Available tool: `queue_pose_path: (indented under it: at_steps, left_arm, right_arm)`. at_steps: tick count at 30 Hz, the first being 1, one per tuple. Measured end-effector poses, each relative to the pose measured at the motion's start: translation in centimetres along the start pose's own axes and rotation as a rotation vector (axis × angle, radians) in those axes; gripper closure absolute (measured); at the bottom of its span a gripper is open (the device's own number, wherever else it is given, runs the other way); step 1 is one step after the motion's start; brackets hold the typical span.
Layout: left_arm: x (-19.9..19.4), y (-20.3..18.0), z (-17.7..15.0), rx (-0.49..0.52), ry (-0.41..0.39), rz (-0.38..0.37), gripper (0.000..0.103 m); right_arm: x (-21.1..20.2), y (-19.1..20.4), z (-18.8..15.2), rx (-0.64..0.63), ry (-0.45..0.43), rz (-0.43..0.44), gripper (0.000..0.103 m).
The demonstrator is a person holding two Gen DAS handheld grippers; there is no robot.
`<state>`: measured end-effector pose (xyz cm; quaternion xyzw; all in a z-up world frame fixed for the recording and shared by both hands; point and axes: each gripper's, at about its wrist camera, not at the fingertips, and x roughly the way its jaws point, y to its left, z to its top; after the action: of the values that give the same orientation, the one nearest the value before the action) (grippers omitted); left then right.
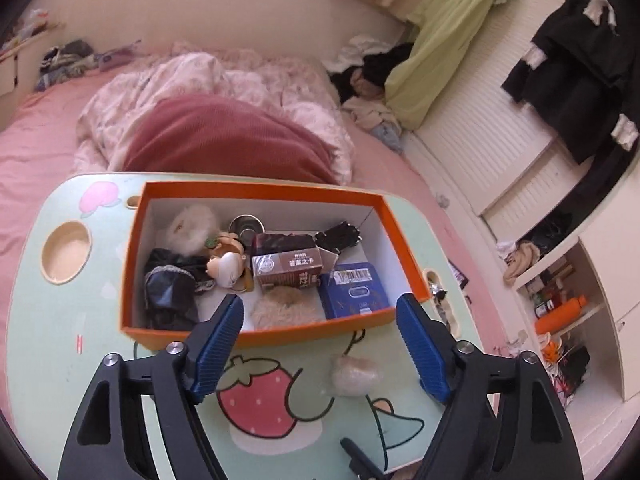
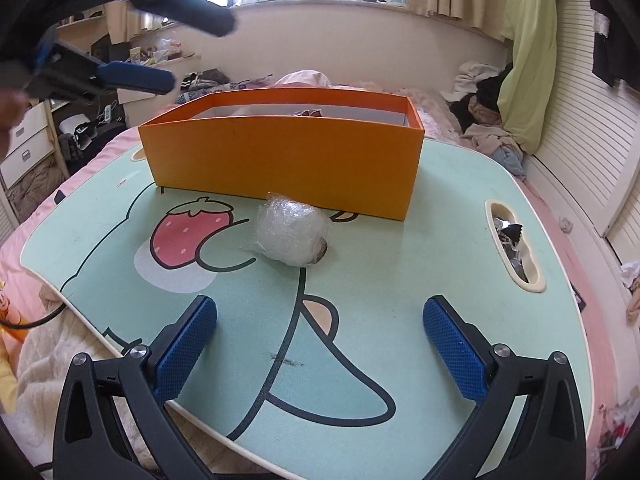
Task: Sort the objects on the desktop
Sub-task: 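Grasp the brown milk carton in the box with the left gripper, lift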
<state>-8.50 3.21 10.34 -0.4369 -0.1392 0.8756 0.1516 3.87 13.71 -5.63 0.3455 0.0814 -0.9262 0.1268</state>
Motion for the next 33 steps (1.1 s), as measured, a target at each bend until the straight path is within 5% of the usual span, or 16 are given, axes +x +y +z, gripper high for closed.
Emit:
queue_pose_path:
  at_steps: [8,11,12,14,15,22,26,29,33]
  left_arm:
    - [8.6,-1.6,1.4,0.049,0.190,0.195,0.020]
    - [10.4,-0.4,1.3,0.001,0.226,0.172,0.027]
    - [10.3,0.0,1.3,-0.021,0.205,0.145,0.031]
    - [9.7,0.4,1.2,-0.027,0.176,0.131,0.061]
    - [9.3,0.7,1.1,-0.027,0.174,0.119,0.063]
    - [1.3,1.2,0.7,-0.020,-0.012,-0.060,0.064]
    - [-4.5,1.3,-2.9,0.060,-0.119,-0.123,0.063]
    - [-4.9,2.5,-6.4,0.057,-0.141,-0.080,0.063]
    - [-2.6,3.5,-8.5,0.002,-0.143,-0.153,0.063]
  right_arm:
    - [-0.1,-0.1,0.1,-0.002,-0.004,0.007,0.001]
    - [-0.1,-0.1,0.1,-0.003,-0.005,0.008,0.001]
    - [-0.1,0.0,0.1,-0.002,-0.004,0.008,0.001]
    - [-0.1,0.0,0.1,-0.002,-0.006,0.009,0.001]
    - [-0.1,0.0,0.1,-0.003,-0.006,0.009,0.001]
    - [-0.1,0.0,0.1,-0.004,-0.006,0.009,0.001]
    - [0.0,0.2,0.1,-0.004,-0.006,0.008,0.001]
    - [0.0,0.2,0.1,-0.004,-0.005,0.007,0.001]
    - [0.1,0.2,0.1,-0.004,-0.006,0.007,0.001]
